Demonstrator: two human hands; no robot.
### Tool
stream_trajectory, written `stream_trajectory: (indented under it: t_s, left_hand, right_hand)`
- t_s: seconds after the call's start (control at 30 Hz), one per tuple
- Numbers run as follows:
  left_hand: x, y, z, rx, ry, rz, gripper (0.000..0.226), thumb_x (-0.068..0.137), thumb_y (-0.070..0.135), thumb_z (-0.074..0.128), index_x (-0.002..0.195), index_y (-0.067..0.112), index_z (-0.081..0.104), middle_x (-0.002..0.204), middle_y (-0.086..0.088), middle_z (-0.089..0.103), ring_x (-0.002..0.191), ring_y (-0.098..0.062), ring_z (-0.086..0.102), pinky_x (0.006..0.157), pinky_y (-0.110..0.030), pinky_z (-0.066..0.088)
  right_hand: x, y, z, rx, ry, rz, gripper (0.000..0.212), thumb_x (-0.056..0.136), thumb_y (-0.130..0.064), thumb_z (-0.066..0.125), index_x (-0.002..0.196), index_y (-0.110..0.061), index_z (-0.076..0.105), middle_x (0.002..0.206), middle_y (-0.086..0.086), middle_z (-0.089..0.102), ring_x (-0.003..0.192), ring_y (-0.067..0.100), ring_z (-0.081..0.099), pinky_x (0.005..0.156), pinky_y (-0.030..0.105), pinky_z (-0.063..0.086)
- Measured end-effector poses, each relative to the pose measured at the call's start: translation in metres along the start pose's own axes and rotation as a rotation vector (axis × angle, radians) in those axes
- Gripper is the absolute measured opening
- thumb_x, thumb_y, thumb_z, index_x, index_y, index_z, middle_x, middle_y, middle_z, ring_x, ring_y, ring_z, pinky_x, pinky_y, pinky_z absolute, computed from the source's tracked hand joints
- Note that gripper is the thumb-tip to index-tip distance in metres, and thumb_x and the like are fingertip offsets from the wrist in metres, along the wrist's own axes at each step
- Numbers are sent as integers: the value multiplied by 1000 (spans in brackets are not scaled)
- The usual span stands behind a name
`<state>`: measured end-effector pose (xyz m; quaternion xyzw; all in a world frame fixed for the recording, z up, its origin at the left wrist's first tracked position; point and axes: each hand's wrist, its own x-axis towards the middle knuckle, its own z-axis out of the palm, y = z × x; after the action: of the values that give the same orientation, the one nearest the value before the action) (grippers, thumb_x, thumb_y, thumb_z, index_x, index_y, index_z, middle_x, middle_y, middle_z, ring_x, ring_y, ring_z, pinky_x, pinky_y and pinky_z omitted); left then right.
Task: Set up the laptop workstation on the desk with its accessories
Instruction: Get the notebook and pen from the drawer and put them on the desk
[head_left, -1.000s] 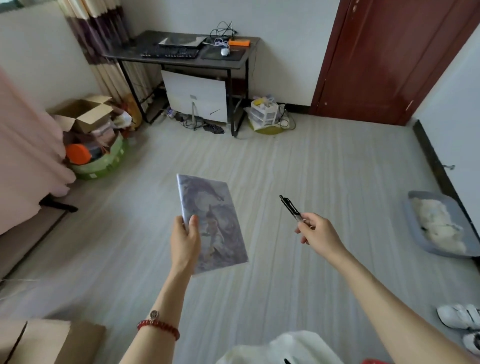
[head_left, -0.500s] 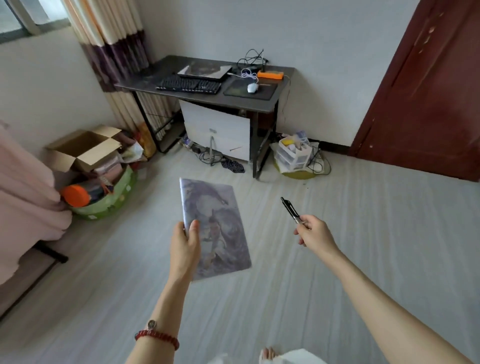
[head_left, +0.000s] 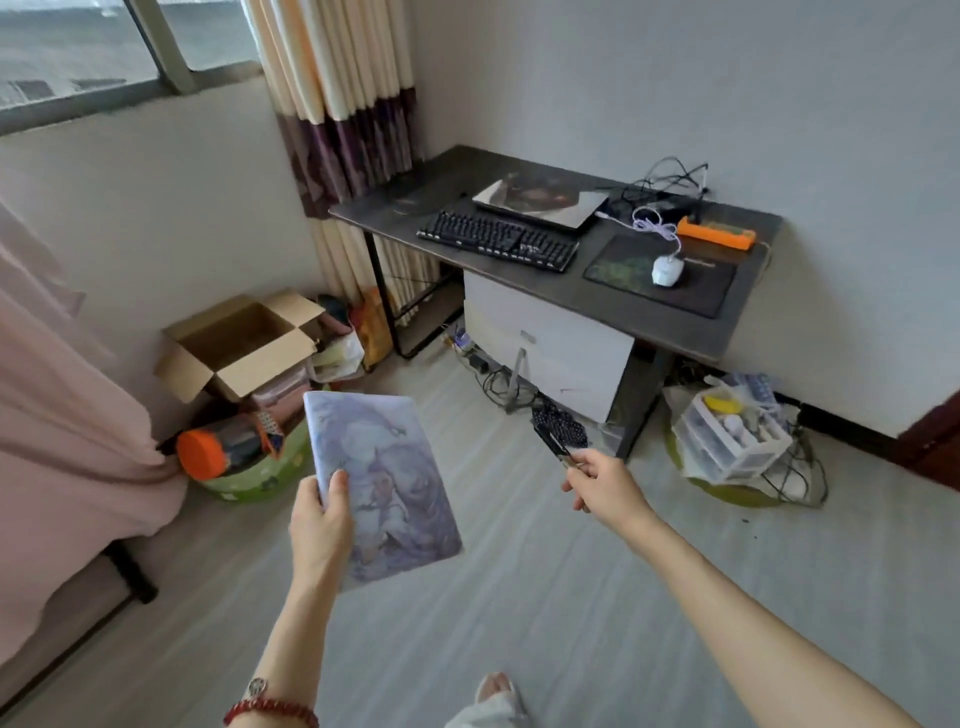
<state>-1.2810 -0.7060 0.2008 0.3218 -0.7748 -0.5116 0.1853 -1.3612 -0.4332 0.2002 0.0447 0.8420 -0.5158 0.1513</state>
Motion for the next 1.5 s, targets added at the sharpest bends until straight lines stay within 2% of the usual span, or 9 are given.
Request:
stream_trajectory:
  t_s: [0.2,0.5,0.67,0.87,1.0,1.17,1.23,1.33,1.5]
  left_hand:
    - [172,59,77,36,-90,3,29,95,29,44,86,3,51,74,-8,51,63,-20,46,57,-34,37]
    - [430,112,216,82,-38,-27,23,95,26,42,93,8,56,83,-9,60,71,-23,56,61,-33,42]
    - [565,146,247,161,-9,-103,25,88,25,43,68,11,49,61,-2,51,59,-24,47,60,-34,38]
    - [709,148,264,275,-134,-98,18,91,25,45,79,27,57,73,0,59,66,-17,50,60,-29,39]
    - [820,124,291,371,-306,-143,19,91,29,48,99,33,64,83,1,66,79,-21,59,74,-33,47]
    - [930,99,326,518,-465,-105,20,92,31,46,95,19,61,88,-3,64,89,-27,59,73,-32,42]
    - [956,96,336,546,-478,-90,26,92,28,48,109,13,59,105,-12,62,97,-32,58,78,-33,41]
    - [992,95,348,648,-530,-39,44,93,29,46,135,16,39,129,-17,42,93,-32,56,73,-32,38]
    - [1027,92,361,708,-563,112,44,91,25,47,134,20,36,115,-12,36,84,-26,47,57,-34,43]
  right_hand:
    - [161,-75,-7,14,59,-24,21,90,-7,46,109,-10,56,73,1,61,38,-1,50,52,17,42]
    - [448,-159,10,57,14,-38,29,92,-5,44,119,-4,52,72,-1,59,52,13,48,59,26,42]
    - [589,-236,39,3,-52,-77,23,93,-9,43,113,-5,55,74,1,61,52,13,50,54,23,41]
    - [708,-298,104,-13,-149,-52,30,94,-10,42,122,-5,50,85,6,61,54,11,49,52,14,40]
    - [789,-314,161,-21,-74,-6,27,93,-9,43,117,-6,54,83,2,61,67,16,52,70,27,43]
    - [858,-332,231,-67,21,141,18,93,-10,41,104,-9,55,78,2,59,76,24,55,72,36,45]
    - [873,-335,251,-119,50,180,18,94,-13,38,104,-9,52,80,4,58,79,25,53,72,37,43]
    - [891,-345,272,-227,93,223,21,96,-14,35,112,-7,45,101,19,63,93,37,57,76,39,43]
    - [918,-357,290,-497,-21,207,33,98,-16,28,129,-9,33,127,19,53,114,35,51,87,38,41]
